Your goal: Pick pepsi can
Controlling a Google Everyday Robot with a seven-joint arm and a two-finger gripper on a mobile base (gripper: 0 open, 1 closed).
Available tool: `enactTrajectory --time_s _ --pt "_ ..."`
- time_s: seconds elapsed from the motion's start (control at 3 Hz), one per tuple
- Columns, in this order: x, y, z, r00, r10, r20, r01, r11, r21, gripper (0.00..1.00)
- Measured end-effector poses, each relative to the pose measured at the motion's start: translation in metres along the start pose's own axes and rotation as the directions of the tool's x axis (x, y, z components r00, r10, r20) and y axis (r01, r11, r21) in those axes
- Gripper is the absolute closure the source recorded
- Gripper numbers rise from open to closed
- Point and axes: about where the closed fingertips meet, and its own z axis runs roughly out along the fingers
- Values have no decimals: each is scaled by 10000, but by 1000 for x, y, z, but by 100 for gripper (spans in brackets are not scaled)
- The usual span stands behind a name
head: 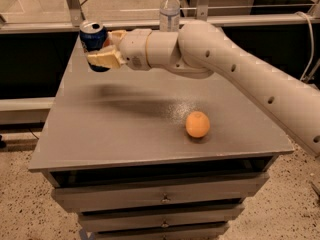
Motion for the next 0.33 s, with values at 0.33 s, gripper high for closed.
enactTrajectory --time_s 0.33 --pt "-1 -2 -5 10000 -7 25 6 10000 78 100"
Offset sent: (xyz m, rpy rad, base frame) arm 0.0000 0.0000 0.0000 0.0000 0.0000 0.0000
